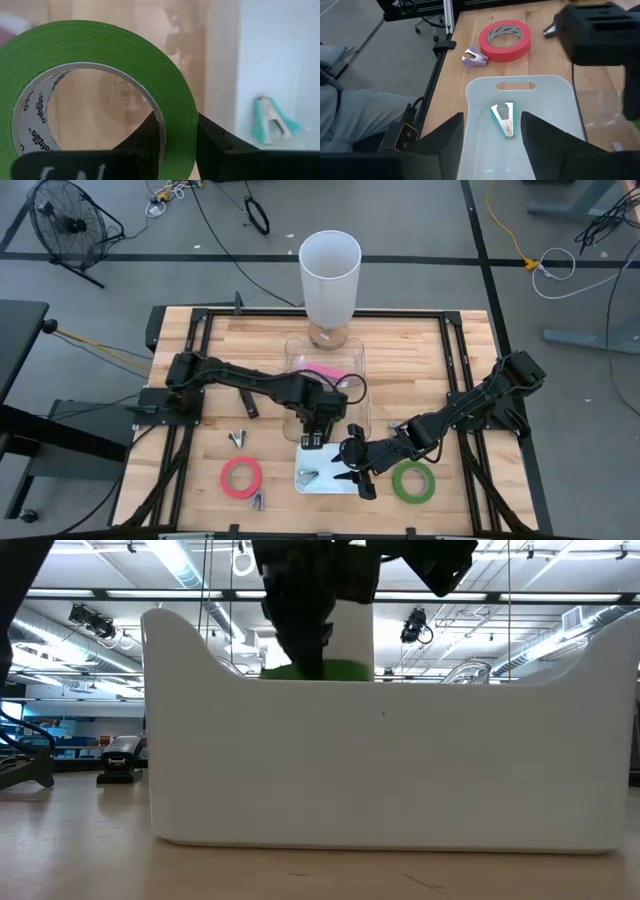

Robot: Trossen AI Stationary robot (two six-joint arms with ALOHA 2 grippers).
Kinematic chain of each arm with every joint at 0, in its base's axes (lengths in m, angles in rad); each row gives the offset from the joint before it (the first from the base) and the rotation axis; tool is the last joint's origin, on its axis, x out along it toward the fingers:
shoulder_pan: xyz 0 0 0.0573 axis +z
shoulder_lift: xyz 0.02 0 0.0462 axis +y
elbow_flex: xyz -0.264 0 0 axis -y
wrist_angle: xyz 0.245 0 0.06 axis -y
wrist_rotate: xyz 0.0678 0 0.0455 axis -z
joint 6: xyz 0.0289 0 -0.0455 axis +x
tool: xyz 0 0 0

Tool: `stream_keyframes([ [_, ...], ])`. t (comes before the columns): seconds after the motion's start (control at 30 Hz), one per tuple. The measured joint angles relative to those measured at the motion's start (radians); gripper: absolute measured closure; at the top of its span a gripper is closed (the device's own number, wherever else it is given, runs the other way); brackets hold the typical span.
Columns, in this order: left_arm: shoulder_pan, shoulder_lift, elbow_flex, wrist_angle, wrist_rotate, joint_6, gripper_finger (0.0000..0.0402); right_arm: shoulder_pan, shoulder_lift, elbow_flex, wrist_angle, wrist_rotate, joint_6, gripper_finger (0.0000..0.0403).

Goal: Pick and place Stapler, Stapler remover, tape
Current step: Put the top green tape into the bottom transparent bin, then put the black staple remover into the white bin

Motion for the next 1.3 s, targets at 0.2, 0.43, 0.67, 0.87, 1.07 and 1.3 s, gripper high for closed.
stream_keyframes([
  [0.2,0.014,0.010,0.001,-0.002,0.022,0.003,0.0319,0.000,0.000,0.000,-0.006,0.000,-0.008,0.0207],
  [0.43,0.014,0.010,0.001,-0.016,0.025,0.002,0.0272,0.000,0.000,0.000,-0.007,0.001,-0.015,0.0207],
  [0.67,0.014,0.010,0.001,-0.014,0.016,0.000,0.0149,0.000,0.000,0.000,-0.008,0.001,-0.015,0.0207],
  [0.87,0.016,-0.011,0.001,-0.064,0.004,0.002,0.0151,0.000,0.000,0.000,-0.012,0.001,-0.015,0.0207],
  [1.07,0.018,-0.118,0.001,-0.296,-0.119,-0.001,0.0186,0.000,0.000,0.000,-0.014,0.001,-0.015,0.0207],
  [1.3,-0.029,-0.257,-0.034,-0.548,-0.290,-0.057,0.0216,0.000,0.000,0.000,-0.026,0.001,-0.015,0.0207],
])
